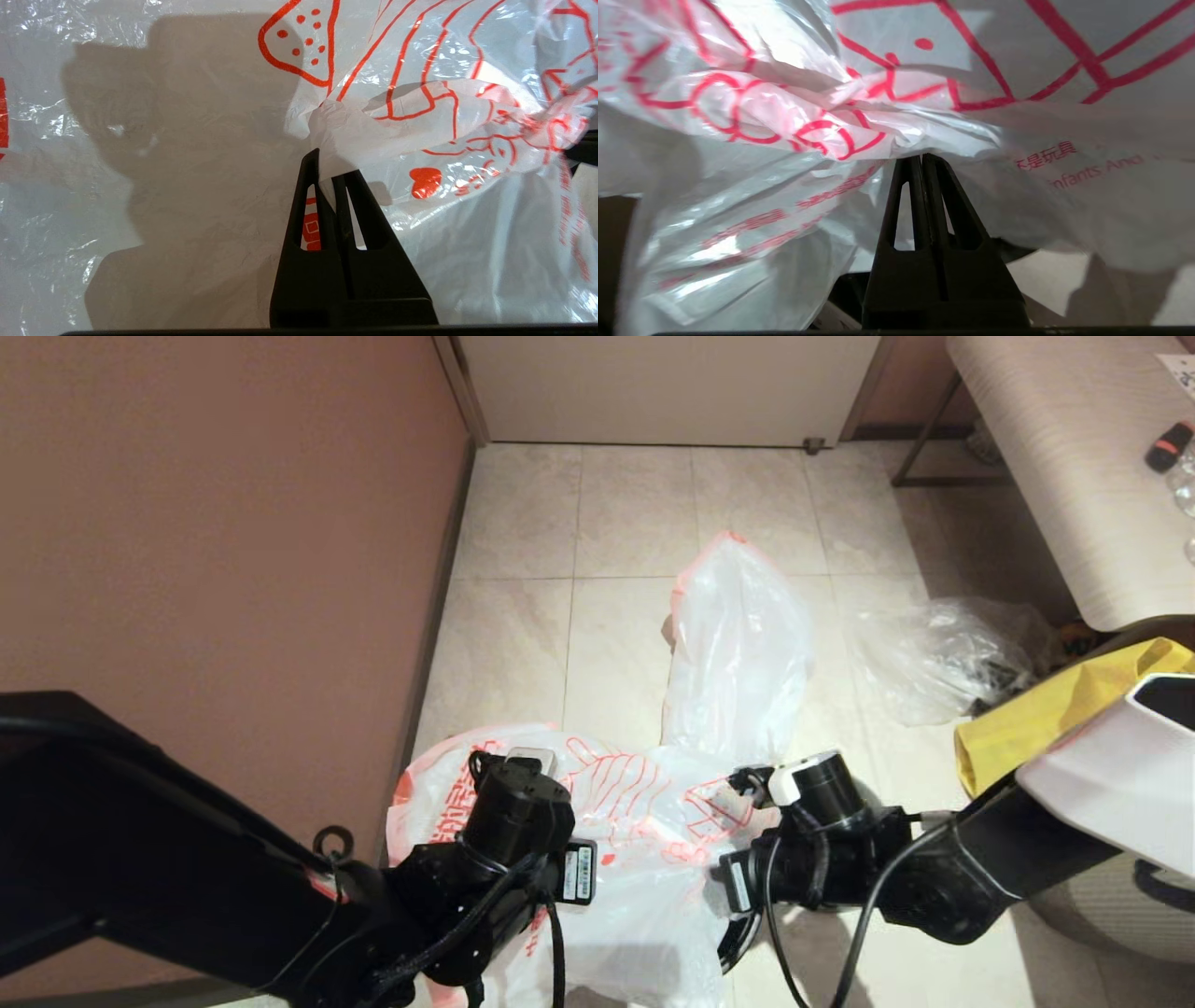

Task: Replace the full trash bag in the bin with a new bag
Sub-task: Put the new garbage bag on the trash can

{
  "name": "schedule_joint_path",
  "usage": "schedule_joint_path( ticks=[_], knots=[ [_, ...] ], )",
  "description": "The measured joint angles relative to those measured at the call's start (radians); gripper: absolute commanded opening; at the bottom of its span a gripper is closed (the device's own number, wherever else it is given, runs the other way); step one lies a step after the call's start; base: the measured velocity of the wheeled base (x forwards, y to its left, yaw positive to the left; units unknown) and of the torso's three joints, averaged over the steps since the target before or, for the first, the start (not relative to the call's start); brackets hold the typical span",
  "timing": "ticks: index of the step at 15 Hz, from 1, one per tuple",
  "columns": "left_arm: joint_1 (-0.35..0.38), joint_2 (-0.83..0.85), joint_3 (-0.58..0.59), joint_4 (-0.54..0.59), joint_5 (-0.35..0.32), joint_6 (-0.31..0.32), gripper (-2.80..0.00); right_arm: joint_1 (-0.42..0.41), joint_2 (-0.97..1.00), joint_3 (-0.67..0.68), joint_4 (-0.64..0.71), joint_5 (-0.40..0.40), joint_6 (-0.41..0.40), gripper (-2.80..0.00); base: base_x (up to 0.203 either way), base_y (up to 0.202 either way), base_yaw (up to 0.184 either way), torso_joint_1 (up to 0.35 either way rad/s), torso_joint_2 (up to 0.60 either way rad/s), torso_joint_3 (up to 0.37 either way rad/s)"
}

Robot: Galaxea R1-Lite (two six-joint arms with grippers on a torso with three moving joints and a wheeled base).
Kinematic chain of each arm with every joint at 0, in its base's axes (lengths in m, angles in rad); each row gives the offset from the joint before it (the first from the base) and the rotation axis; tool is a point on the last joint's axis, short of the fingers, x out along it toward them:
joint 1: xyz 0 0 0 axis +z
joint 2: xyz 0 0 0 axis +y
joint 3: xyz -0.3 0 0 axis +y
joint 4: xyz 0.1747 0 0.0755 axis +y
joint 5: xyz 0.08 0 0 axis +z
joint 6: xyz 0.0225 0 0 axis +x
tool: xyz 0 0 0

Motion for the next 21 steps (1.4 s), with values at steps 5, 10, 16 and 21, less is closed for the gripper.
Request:
schedule_joint_path(
  ticks=[5,10,16,21],
  knots=[
    [-0.009,-0.019,0.004,-0.001,0.005,-0.015,-2.80,0.009,0.181,-0.098,-0.006,-0.035,0.000,-2.80,0.000,0.000,0.000,0.000,0.00,0.000],
    [-0.028,-0.022,0.023,-0.087,0.005,-0.011,0.00,0.020,0.218,-0.156,-0.004,-0.037,0.003,-2.80,0.000,0.000,0.000,0.000,0.00,0.000],
    [-0.063,-0.097,0.019,-0.092,0.006,0.002,0.00,0.032,0.327,-0.285,0.013,-0.118,0.000,-2.80,0.000,0.000,0.000,0.000,0.00,0.000],
    [-0.062,-0.281,0.009,-0.089,0.007,0.061,0.00,0.053,0.416,-0.422,0.101,-0.156,-0.010,-2.80,0.000,0.000,0.000,0.000,0.00,0.000]
  ],
)
